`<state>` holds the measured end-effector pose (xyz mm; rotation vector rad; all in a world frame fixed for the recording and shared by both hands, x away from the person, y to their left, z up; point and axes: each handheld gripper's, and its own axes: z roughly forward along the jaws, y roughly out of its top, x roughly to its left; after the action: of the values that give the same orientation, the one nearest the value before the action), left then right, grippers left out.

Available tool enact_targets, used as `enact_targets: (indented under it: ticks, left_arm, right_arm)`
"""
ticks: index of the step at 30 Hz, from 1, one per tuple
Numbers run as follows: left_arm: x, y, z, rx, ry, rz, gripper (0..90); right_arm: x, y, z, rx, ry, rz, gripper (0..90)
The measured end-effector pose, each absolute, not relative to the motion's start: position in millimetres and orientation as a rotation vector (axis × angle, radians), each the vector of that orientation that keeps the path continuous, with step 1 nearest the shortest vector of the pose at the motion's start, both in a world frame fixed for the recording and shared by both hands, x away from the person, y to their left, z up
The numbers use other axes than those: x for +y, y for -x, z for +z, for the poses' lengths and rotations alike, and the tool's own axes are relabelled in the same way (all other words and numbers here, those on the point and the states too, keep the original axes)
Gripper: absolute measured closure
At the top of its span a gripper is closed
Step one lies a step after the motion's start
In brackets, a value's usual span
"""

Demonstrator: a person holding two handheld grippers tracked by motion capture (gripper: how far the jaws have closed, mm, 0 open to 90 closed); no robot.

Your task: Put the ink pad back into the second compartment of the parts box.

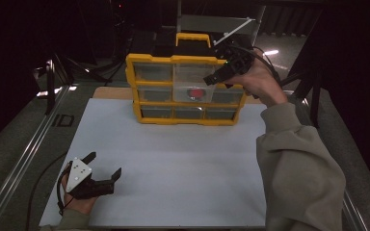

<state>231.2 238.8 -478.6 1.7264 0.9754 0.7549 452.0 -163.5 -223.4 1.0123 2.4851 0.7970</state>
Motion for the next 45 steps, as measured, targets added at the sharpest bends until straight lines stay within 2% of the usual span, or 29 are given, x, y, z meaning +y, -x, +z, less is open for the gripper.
enact_targets:
  ticks: [19, 45]
  left_arm:
    - [239.2, -231.1, -478.5, 0.976, -1.726, 0.756, 0.0]
    - [239.3, -230.9, -478.3, 0.974, -1.722, 0.759, 0.0]
  right_arm:
    - [-186.2, -454.6, -225.9, 2.437, -1.082, 0.752, 11.8]
    - [-196.0, -458.2, -259.3, 2.476, -1.109, 0.692, 12.8]
